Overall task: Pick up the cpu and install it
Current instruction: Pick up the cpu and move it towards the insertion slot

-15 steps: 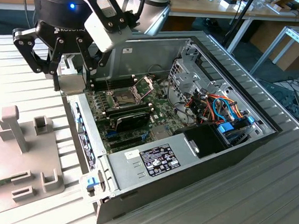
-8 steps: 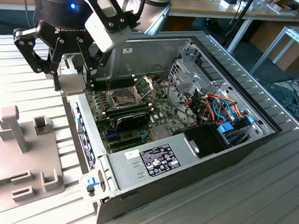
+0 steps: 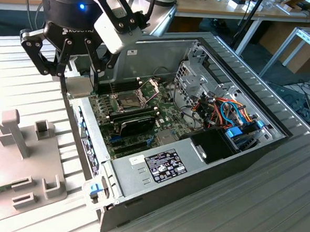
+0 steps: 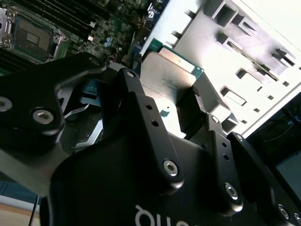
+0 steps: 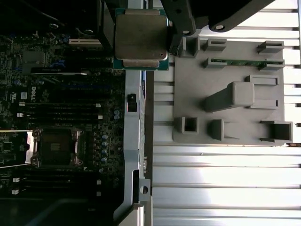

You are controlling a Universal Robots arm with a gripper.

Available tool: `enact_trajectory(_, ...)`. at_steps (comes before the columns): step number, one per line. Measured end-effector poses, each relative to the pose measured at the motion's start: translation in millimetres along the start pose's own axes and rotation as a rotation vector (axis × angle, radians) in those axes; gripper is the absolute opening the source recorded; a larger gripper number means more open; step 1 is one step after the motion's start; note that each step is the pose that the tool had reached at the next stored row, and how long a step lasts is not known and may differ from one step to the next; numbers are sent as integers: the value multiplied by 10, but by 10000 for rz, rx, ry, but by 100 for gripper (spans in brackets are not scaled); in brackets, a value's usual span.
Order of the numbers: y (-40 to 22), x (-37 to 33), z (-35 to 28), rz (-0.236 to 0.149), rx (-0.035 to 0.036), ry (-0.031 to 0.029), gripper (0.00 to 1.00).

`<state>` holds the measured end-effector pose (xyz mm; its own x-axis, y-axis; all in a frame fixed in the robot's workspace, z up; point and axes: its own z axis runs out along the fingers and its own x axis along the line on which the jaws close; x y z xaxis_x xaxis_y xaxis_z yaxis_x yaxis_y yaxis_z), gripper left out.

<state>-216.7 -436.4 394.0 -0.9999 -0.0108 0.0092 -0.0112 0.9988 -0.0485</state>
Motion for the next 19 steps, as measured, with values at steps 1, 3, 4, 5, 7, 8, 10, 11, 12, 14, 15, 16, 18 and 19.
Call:
enact_trajectory(1,0,-12,0,0,1,0,55)
enact_trajectory(3,-1,-36,0,-1,0,0,55)
enact_trajectory(4,-1,-39,-1,0,1,0,55)
enact_trajectory(5,-1,-39,-1,1,1,1,55)
enact_trajectory(7,0,-41,0,1,0,0,55)
enact_trajectory(8,0,-41,0,0,0,0,55)
enact_trajectory(10,0,-42,-1,0,0,0,55)
enact_trajectory(11,-1,-44,-1,-1,0,0,55)
enact_trajectory(12,0,-51,0,-3,-1,-1,55)
enact_trajectory(14,-1,-127,-1,0,1,0,55)
enact_trajectory(15,-2,-156,-1,1,-1,0,55)
enact_trajectory(16,-2,-185,-2,0,0,0,55)
enact_trajectory(18,-2,-218,-2,0,0,-1,55)
enact_trajectory(19,-3,-227,-2,-1,0,1,55)
